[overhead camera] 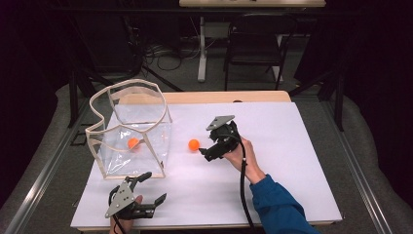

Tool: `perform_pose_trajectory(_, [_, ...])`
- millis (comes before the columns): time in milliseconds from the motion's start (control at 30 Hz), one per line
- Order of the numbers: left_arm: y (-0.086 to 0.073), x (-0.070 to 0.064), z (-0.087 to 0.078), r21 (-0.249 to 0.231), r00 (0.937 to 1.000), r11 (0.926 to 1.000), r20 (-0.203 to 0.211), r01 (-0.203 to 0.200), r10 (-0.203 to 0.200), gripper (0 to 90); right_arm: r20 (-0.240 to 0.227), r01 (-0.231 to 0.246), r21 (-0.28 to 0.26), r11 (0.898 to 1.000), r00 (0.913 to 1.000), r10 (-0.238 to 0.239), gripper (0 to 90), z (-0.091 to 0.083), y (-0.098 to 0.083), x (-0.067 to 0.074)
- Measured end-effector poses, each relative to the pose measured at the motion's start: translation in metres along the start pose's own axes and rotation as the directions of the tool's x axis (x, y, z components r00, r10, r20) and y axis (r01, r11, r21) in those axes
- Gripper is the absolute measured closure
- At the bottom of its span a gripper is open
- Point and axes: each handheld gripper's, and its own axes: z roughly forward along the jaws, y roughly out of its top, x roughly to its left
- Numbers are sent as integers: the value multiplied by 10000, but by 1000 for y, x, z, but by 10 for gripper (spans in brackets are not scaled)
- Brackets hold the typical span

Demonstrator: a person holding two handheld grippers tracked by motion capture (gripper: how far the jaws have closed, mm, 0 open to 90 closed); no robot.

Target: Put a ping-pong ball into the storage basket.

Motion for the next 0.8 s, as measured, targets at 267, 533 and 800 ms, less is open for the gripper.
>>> perform_pose_trajectory(267, [0,-1,-1,77,10000,10000,31,26,-27,160,-167,-44,189,9998,9998,47,0,10,-1,-2])
perform_pose_trajectory(533, [0,-1,-2,49,10000,10000,-7,19,-19,159,-169,-58,283,9996,9998,63,0,17,1,-3])
perform_pose_trajectory(800, [0,-1,-3,2,10000,10000,-11,93,-93,159,-358,63,317,9995,9993,-52,0,28,5,-1])
